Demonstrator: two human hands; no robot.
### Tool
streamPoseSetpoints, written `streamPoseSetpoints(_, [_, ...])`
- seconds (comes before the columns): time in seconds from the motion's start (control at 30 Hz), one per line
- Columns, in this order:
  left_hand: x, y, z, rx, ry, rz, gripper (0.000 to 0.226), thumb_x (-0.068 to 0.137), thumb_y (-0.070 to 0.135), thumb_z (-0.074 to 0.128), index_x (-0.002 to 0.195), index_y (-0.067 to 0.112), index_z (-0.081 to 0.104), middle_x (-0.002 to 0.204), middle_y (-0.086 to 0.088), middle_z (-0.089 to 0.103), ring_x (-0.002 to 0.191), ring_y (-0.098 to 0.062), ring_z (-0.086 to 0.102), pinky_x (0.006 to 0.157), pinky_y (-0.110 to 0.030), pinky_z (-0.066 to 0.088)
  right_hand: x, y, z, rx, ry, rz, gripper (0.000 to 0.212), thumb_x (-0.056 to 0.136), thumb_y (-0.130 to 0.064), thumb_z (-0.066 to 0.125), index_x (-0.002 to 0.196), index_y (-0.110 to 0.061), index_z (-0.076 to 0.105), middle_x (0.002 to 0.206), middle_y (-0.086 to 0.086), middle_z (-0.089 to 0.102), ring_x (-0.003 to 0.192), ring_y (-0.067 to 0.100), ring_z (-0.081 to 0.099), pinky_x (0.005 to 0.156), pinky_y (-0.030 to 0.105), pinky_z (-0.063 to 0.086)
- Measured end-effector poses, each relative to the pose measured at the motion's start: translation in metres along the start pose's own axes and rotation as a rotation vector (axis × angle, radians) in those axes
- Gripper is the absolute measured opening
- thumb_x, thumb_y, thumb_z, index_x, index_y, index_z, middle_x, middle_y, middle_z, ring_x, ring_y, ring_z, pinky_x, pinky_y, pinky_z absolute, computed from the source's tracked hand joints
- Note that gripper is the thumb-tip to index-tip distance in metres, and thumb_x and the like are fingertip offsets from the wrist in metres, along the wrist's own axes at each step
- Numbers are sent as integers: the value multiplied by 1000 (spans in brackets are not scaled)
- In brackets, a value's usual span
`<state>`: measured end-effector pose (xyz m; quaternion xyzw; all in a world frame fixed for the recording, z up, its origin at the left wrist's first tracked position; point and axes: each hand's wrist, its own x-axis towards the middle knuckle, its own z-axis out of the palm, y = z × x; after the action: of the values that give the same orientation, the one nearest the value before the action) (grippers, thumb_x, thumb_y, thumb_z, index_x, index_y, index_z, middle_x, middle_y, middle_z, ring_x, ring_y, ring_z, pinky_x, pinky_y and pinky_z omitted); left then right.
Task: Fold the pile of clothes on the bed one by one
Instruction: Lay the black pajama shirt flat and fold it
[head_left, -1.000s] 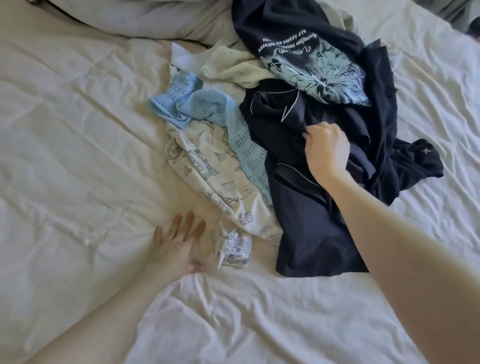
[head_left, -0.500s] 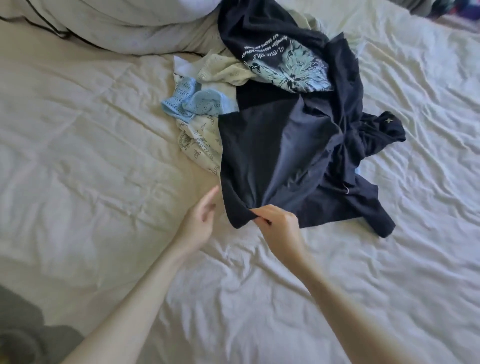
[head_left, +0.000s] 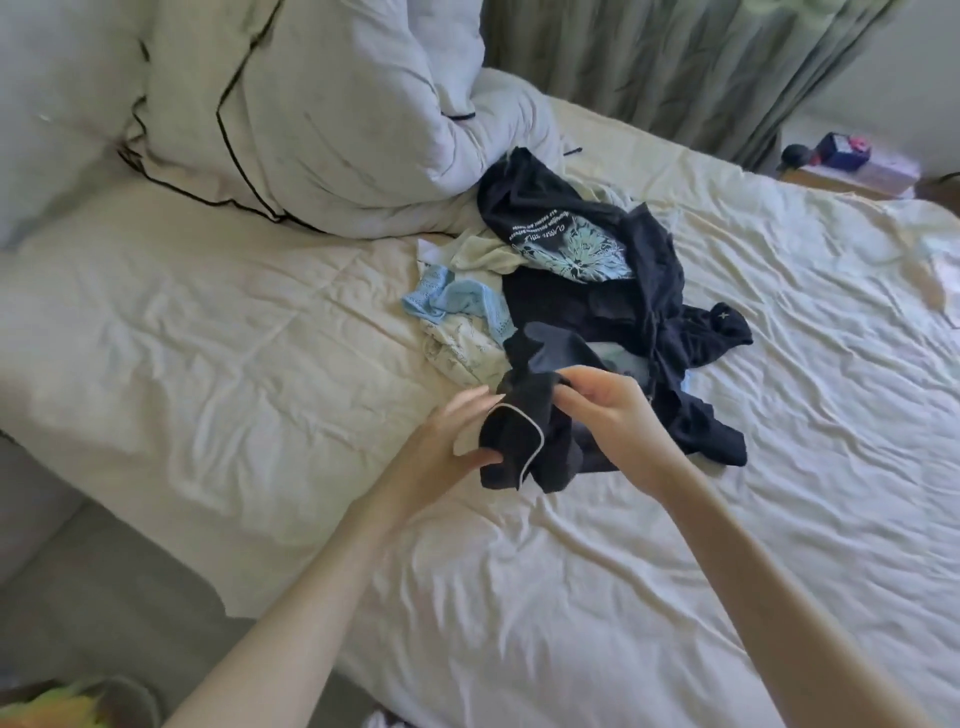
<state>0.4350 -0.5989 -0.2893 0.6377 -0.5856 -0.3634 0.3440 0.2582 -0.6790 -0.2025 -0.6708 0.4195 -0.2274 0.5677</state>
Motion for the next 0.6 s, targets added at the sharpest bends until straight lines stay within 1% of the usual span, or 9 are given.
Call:
streamPoseSetpoints(0.07, [-5, 22, -10, -55, 33, 13, 25, 85, 13, 67, 110, 17, 67, 105, 15, 66, 99, 2, 58, 86, -15, 42, -6, -30, -2, 12, -24, -63, 14, 92, -3, 55, 89, -5, 68, 71, -7, 66, 66, 0, 59, 65, 13, 46])
streamPoseSetpoints(0.1, [-7, 32, -16, -71, 44, 9, 11, 86, 13, 65, 97, 13, 70, 86, 18, 67, 83, 3, 60, 76, -14, 43, -8, -42, -4, 17, -34, -78, 13, 92, -1, 55, 89, -5, 68, 65, -12, 66, 60, -3, 58, 59, 10, 45])
streamPoseSetpoints(0.17, [-14, 47, -34, -109, 71, -36, 16, 89, 13, 63, 77, 3, 64, 63, 17, 58, 63, -1, 52, 63, -15, 38, -10, -64, -11, 15, -24, -85, 13, 90, -1, 58, 87, -7, 69, 61, -14, 66, 54, -5, 58, 53, 7, 44])
streamPoseSetpoints(0.23, [-22, 62, -60, -261, 74, -96, 17, 91, 12, 60, 75, 7, 64, 63, 15, 61, 63, -1, 55, 62, -14, 41, -9, -78, -23, 19, 28, -72, 16, 88, -2, 61, 83, -14, 70, 62, -13, 68, 58, -4, 62, 57, 9, 47])
streamPoseSetpoints(0.3, [-29, 79, -91, -367, 99, -126, 12, 92, 13, 59, 84, 14, 68, 73, 12, 70, 70, -2, 64, 66, -15, 49, -8, -88, -33, 32, 70, -40, 16, 86, -1, 62, 83, -16, 69, 60, -14, 68, 58, -6, 63, 55, 8, 47])
streamPoseSetpoints(0.4, [-30, 110, -131, -345, 167, -106, 11, 90, 16, 62, 85, 17, 71, 77, 8, 73, 74, -4, 67, 69, -13, 51, -4, -100, -37, 55, 94, -5, 10, 85, -4, 64, 89, -12, 69, 65, -10, 71, 60, 0, 66, 54, 12, 50])
streamPoseSetpoints(0.5, [-26, 147, -158, -239, 191, -46, 11, 87, 18, 65, 79, 19, 72, 71, 11, 71, 68, 1, 64, 66, -10, 49, 2, -111, -28, 11, 155, -24, 23, 92, -1, 54, 89, -19, 69, 74, -4, 72, 63, 0, 66, 59, 15, 53])
streamPoseSetpoints(0.53, [-25, 156, -163, -206, 196, -33, 10, 87, 20, 67, 78, 19, 72, 69, 11, 71, 66, 1, 63, 65, -10, 48, 2, -114, -22, 3, 173, -38, 27, 95, -5, 51, 89, -24, 69, 84, -3, 72, 70, 1, 66, 65, 17, 53])
streamPoseSetpoints(0.6, [-24, 170, -169, -165, 226, -24, 11, 85, 22, 68, 77, 17, 73, 69, 10, 71, 65, 1, 63, 64, -11, 47, -2, -120, -5, 8, 128, -102, 16, 96, -27, 53, 96, -32, 68, 101, -9, 70, 92, 2, 64, 79, 20, 50])
